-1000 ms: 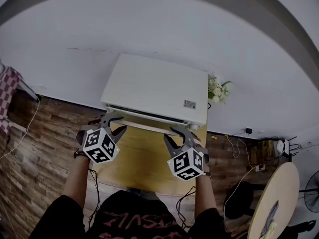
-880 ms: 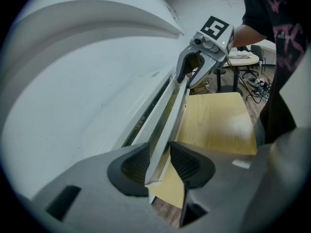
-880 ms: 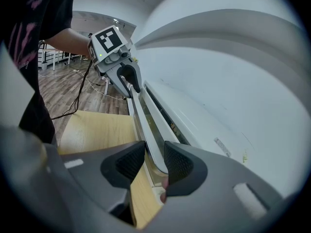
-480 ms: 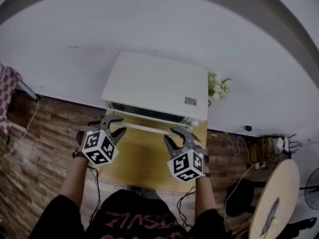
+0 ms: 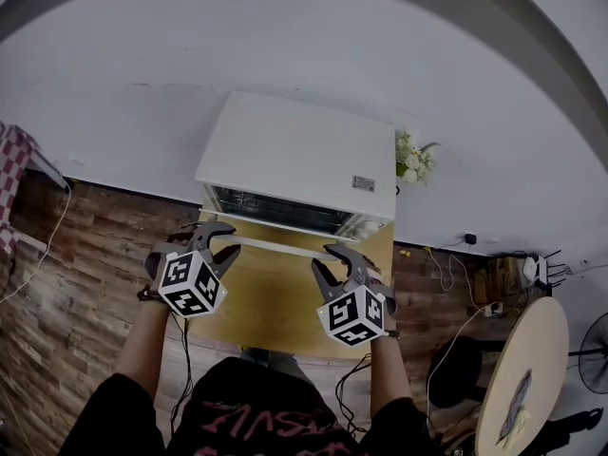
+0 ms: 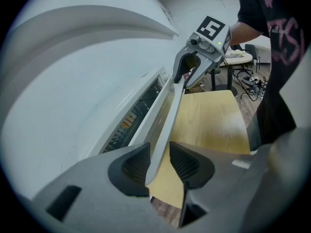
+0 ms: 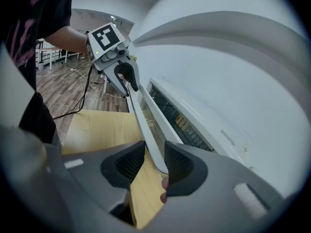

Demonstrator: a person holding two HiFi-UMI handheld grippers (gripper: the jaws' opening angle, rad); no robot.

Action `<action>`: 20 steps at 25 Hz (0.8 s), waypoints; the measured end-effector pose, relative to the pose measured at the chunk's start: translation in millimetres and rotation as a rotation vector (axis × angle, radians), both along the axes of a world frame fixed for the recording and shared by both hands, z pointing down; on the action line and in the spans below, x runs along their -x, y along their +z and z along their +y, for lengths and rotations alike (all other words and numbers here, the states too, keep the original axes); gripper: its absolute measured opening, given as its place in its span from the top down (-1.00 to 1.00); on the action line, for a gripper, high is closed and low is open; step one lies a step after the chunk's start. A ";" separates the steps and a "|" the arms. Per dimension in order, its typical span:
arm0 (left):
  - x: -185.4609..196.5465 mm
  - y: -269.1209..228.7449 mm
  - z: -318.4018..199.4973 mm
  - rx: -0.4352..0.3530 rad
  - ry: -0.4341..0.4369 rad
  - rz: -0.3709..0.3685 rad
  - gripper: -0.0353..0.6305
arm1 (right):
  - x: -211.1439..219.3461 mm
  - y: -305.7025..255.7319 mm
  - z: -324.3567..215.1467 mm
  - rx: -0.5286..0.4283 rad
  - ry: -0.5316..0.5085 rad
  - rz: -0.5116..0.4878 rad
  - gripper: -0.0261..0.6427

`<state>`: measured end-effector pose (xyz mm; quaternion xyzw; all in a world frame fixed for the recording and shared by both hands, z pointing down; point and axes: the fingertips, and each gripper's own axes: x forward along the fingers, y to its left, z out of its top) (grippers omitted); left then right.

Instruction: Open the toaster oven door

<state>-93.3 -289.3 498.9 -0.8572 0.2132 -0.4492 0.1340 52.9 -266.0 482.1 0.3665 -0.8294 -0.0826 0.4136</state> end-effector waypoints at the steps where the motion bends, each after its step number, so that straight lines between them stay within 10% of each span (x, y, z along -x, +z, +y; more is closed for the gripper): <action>1: 0.5 1.1 1.8 -0.001 0.001 -0.001 0.49 | 0.5 1.1 1.8 0.000 0.003 0.002 0.50; 20: 7.4 26.4 44.2 0.001 0.055 -0.011 0.49 | 6.2 27.6 40.7 0.012 0.091 0.017 0.50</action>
